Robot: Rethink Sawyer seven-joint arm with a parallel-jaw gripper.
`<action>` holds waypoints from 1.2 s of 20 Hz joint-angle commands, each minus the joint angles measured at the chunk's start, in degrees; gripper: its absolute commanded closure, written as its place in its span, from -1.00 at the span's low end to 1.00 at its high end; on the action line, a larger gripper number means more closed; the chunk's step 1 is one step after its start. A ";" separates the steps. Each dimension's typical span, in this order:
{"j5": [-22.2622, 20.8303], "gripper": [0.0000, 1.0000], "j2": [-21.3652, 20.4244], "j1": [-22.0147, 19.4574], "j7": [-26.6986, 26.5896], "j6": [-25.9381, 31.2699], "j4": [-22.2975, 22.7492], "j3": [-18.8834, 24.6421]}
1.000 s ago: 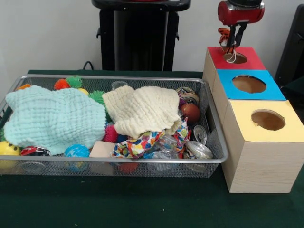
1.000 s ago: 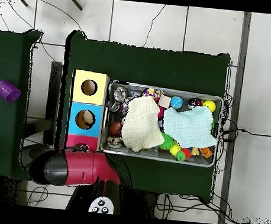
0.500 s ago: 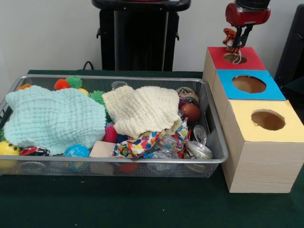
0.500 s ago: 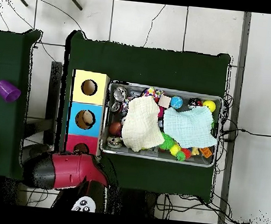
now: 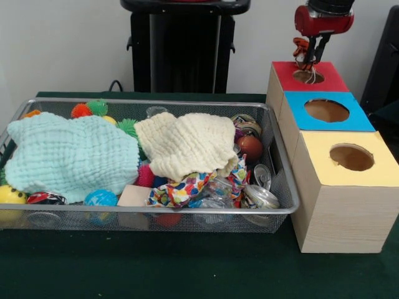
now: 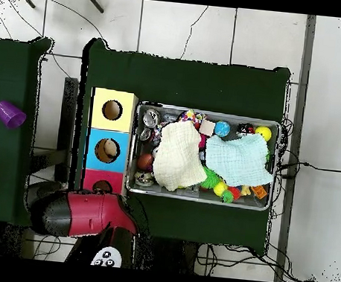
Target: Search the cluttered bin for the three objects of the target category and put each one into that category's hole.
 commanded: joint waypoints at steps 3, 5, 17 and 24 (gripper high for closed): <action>2.92 1.00 6.12 -2.74 12.64 -6.12 -3.01 2.01; 3.07 1.00 6.68 -2.94 12.17 -6.14 -3.63 1.94; 3.60 1.00 8.01 -3.34 11.41 -6.28 -5.77 2.13; 3.05 1.00 8.49 -4.84 9.63 -4.90 -7.84 2.52</action>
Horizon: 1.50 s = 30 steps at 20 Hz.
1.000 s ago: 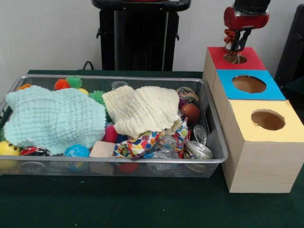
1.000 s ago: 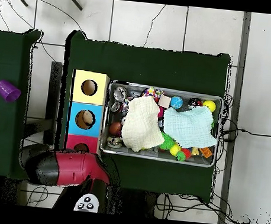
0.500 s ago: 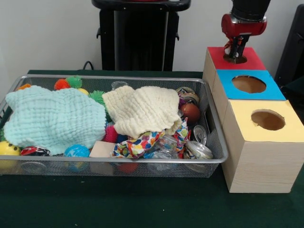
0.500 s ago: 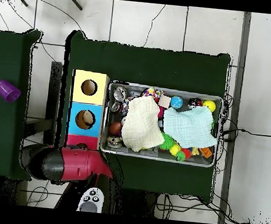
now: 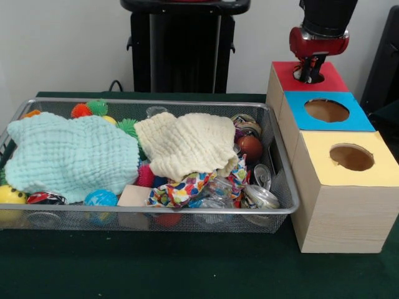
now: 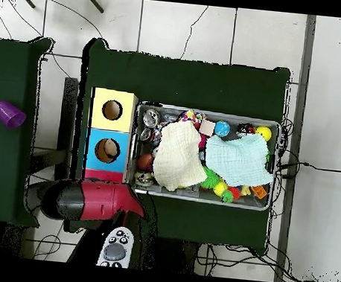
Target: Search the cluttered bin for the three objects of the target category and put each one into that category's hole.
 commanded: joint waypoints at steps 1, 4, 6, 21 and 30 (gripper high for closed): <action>1.05 1.00 2.65 -2.76 9.52 -1.85 -4.69 2.34; 1.30 1.00 2.38 -3.65 9.17 -2.35 -4.49 3.19; 1.33 1.00 2.81 -3.88 9.19 -2.65 -4.81 3.50; 0.59 1.00 10.09 -4.16 9.96 -11.73 -7.40 4.03; 0.04 1.00 16.34 -6.00 10.05 -20.22 -9.41 5.52</action>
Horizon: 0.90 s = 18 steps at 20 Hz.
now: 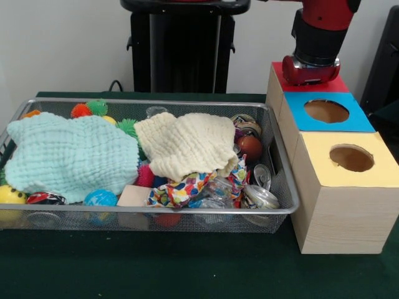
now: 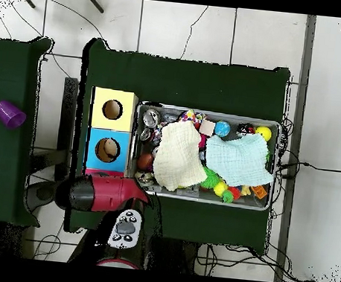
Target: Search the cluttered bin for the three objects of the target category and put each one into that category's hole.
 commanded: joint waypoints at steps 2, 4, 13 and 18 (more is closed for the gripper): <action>-0.41 1.00 9.10 -5.04 9.71 -14.82 -6.98 5.16; -1.11 1.00 8.92 -5.78 9.01 -15.48 -6.82 6.01; -1.32 -1.00 8.21 -7.36 10.51 -19.03 -5.07 7.89; -1.28 -1.00 7.23 -5.82 9.75 -14.59 -5.83 6.18</action>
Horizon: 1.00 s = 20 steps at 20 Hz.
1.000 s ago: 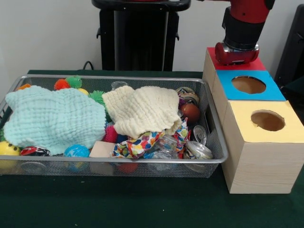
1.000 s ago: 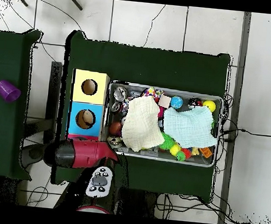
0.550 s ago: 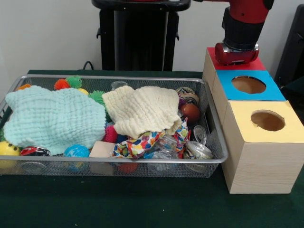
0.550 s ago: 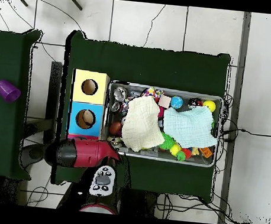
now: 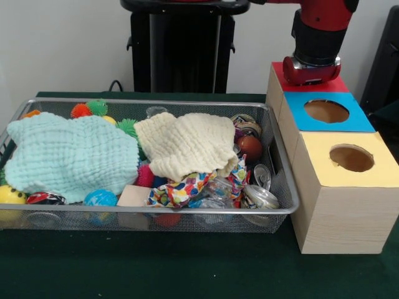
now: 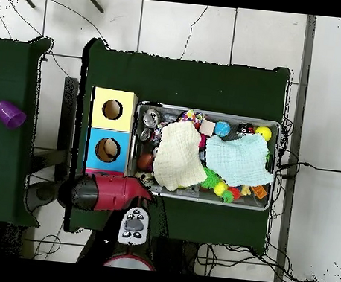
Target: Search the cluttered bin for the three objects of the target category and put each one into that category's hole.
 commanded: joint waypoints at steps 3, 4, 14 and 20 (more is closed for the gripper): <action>-0.76 -1.00 6.97 -3.72 9.51 -13.62 -6.23 4.02; -0.55 -1.00 6.58 -3.96 9.52 -13.09 -5.90 4.27; 0.23 -1.00 -0.01 -3.02 9.48 -6.23 -3.59 2.95; 0.12 -1.00 -0.87 -3.75 8.80 -5.14 -3.13 3.32</action>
